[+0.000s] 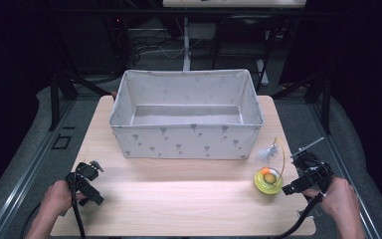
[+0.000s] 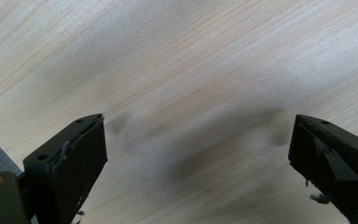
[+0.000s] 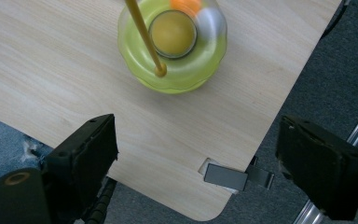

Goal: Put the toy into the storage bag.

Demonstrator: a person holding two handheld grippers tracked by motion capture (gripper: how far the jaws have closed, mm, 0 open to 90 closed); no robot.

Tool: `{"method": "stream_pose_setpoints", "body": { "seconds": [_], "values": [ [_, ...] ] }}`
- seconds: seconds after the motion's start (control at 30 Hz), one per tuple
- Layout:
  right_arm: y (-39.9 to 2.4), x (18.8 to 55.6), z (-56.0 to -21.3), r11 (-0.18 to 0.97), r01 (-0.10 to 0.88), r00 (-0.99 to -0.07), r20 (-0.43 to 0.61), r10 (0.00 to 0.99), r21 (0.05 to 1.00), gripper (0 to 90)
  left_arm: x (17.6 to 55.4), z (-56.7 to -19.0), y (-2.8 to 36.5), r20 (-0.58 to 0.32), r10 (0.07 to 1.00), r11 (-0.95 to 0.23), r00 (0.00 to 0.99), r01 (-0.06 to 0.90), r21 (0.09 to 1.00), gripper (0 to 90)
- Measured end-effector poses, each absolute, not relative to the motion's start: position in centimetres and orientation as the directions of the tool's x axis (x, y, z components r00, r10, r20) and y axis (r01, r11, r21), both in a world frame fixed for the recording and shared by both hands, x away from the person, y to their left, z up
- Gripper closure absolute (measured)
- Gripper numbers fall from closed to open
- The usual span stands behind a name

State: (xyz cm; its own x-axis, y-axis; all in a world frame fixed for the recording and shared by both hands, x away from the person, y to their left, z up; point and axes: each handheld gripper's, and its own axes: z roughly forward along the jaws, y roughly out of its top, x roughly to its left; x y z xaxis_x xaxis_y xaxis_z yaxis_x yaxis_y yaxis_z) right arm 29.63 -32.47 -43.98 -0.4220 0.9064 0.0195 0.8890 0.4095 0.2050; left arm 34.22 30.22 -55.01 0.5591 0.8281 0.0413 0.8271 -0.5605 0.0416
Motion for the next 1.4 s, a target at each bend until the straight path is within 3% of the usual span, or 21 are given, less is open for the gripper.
{"method": "stream_pose_setpoints", "body": {
  "seconds": [0.53, 0.93, 1.13, 1.3, 1.33, 1.4],
  "values": [
    [-31.0, 30.0, -42.5, 0.416, 0.886, -0.428, 0.015, 0.904, 0.205, 5.2, 34.0, -55.1, 30.1, 0.035, 0.826, -0.563, 0.562, 0.825, 0.042, 4.5],
    [-29.2, 31.7, -40.8, 0.456, 0.866, -0.468, 0.013, 0.884, 0.204, 5.3, 34.0, -55.2, 30.1, 0.033, 0.827, -0.563, 0.562, 0.826, 0.044, 4.3],
    [-28.6, 33.0, -40.0, 0.469, 0.861, -0.477, -0.006, 0.879, 0.197, 0.4, 34.0, -55.2, 30.1, 0.033, 0.826, -0.564, 0.563, 0.825, 0.046, 4.2],
    [-28.3, 33.7, -39.9, 0.473, 0.859, -0.479, -0.018, 0.878, 0.197, 9.2, 34.0, -55.2, 30.1, 0.032, 0.826, -0.564, 0.563, 0.825, 0.047, 4.3],
    [-28.2, 34.0, -39.9, 0.467, 0.860, -0.475, -0.010, 0.880, 0.205, 17.2, 34.1, -55.2, 30.1, 0.031, 0.826, -0.564, 0.563, 0.825, 0.048, 4.2],
    [-28.1, 34.1, -40.0, 0.468, 0.861, -0.475, -0.011, 0.880, 0.201, 20.7, 34.1, -55.1, 30.1, 0.032, 0.826, -0.564, 0.563, 0.824, 0.048, 4.3]
  ]
}}
